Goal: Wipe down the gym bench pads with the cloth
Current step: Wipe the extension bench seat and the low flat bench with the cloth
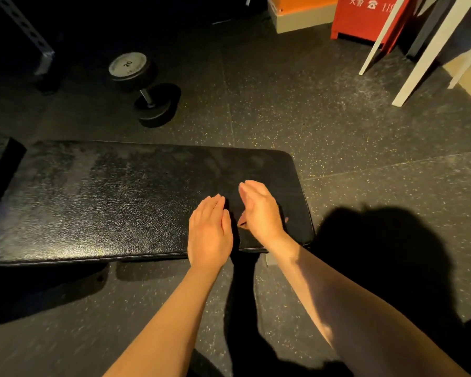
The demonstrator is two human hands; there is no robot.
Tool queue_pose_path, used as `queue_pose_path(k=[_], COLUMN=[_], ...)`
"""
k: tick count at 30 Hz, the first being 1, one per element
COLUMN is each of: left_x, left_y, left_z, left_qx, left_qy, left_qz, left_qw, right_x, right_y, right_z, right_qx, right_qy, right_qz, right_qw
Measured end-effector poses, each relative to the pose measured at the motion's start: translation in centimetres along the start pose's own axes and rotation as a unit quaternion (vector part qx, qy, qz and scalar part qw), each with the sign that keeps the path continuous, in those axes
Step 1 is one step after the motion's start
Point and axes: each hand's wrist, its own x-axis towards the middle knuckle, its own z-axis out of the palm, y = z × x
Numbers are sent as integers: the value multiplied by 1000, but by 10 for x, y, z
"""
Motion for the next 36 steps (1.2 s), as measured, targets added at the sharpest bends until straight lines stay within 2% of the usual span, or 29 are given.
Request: queue_pose_path(k=[2, 4, 6, 9, 11, 13, 15, 16, 17, 19, 20, 23, 24, 26, 28, 29, 31, 34, 36], left_x=[0, 1, 3, 5, 6, 10, 15, 20, 24, 37, 44, 66, 70, 73, 72, 72, 74, 76, 76], left_y=[2, 3, 6, 10, 12, 13, 19, 25, 31, 43, 47, 36, 25, 5, -2, -2, 1, 0, -2], left_z=[1, 2, 3, 3, 2, 1, -1, -3, -4, -5, -5, -7, -8, -7, -4, -3, -3, -4, -5], left_qx=[14, 35, 57, 56, 52, 40, 45, 58, 71, 74, 62, 80, 100, 122, 117, 111, 89, 64, 49], left_qy=[1, 6, 12, 14, 23, 30, 27, 18, -1, -45, -56, -48, -34, -12, -5, 2, 12, 27, 30], left_qz=[-10, -19, -35, -69, -87, -105, -132, -144, -153, -178, -191, -195, -186, -170, -152, -150, -156, -158, -152], left_qw=[1000, 999, 998, 996, 995, 993, 990, 988, 986, 980, 978, 976, 977, 978, 981, 982, 984, 985, 987], right_x=[12, 17, 12, 1, 13, 35, 58, 65, 65, 53, 49, 68, 80, 106, 118, 121, 121, 105, 102], right_y=[11, 6, -9, -18, -15, -8, 5, 9, 10, -3, -7, -1, 9, 27, 36, 34, 11, -25, -34], right_z=[-16, -18, -13, 6, 1, -17, -34, -35, -29, -17, -12, -10, -13, -25, -34, -29, -14, 17, 26], right_qx=[-21, 32, 13, -16, 21, 57, 80, 76, 85, 89, 81, 25, 19, 17, -14, -24, 0, -35, -18], right_qy=[68, 62, 3, -88, -106, -45, 17, 16, -8, -119, -150, -157, -133, -70, -50, -39, -20, -131, -166], right_qz=[91, 157, 98, -72, -116, -36, 117, 153, 154, 39, -10, -101, -86, 54, 169, 195, 148, -27, -118], right_qw=[993, 985, 995, 993, 987, 997, 990, 985, 984, 988, 985, 982, 987, 996, 984, 980, 989, 990, 979])
